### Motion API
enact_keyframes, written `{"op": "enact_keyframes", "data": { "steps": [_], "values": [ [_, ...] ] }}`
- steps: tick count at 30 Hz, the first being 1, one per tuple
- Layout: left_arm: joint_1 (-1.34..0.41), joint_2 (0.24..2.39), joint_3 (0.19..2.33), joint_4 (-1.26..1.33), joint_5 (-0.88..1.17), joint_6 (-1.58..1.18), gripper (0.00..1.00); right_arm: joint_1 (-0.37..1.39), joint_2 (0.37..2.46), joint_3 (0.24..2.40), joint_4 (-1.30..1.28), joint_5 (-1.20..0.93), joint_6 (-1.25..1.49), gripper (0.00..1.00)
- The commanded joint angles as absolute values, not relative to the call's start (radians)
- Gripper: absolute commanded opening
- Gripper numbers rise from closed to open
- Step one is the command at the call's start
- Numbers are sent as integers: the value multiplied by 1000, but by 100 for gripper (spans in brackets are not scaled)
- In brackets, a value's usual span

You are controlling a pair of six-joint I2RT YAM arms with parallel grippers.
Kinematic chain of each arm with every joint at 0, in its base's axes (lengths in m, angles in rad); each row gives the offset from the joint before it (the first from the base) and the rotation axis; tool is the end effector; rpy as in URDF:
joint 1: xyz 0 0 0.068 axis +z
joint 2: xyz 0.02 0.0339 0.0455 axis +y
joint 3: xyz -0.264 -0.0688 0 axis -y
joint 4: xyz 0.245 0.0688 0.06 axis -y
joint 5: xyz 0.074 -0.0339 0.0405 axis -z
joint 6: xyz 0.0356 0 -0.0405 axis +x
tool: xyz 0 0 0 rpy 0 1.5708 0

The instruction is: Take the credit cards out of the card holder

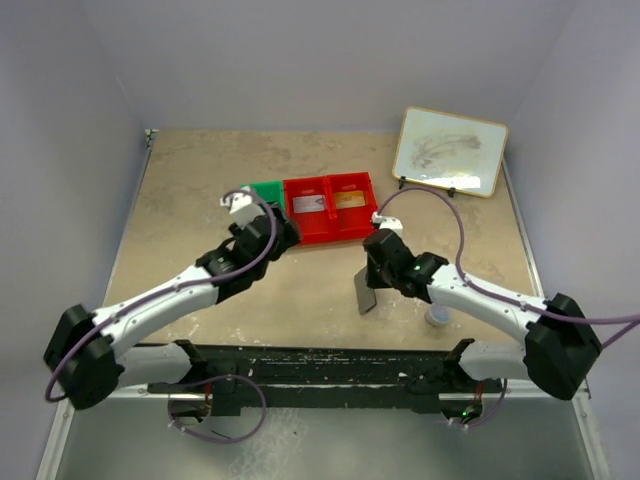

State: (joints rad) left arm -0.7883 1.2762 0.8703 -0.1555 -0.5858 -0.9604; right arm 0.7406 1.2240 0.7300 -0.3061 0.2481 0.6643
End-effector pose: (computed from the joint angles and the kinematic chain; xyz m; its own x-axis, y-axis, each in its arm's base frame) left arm 0.2113 -0.1846 0.2693 -0.4290 -0.5370 -0.7264 -0.1580 0.8363 -0.5249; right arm 0.1904 0.1622 0.2206 -0.7423 0.1311 -0.6571 -0.0891 0.9526 0.2908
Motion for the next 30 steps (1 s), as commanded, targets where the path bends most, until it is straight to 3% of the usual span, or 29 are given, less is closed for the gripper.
{"op": "enact_keyframes", "data": {
  "steps": [1, 6, 12, 16, 19, 21, 25, 30],
  "values": [
    [-792, 1057, 708, -234, -723, -1083, 76, 845, 1314, 831, -359, 441, 768, 12],
    [-792, 863, 616, -352, -727, -1174, 76, 980, 1481, 987, -551, 611, 899, 13],
    [-792, 735, 647, -540, -821, -1237, 76, 1069, 1653, 1151, -614, 642, 935, 17],
    [-792, 689, 714, -690, -886, -1303, 75, 1081, 1747, 1220, -559, 550, 891, 22],
    [-792, 647, 738, -737, -905, -1312, 75, 1086, 1769, 1217, -433, 433, 832, 28],
    [-792, 619, 742, -755, -916, -1311, 75, 1086, 1766, 1215, -375, 338, 806, 47],
    [-791, 575, 738, -747, -921, -1278, 77, 1085, 1701, 1199, -246, 240, 737, 53],
    [-792, 614, 732, -613, -812, -1133, 80, 1034, 1591, 1136, -239, 280, 760, 58]
  ]
}}
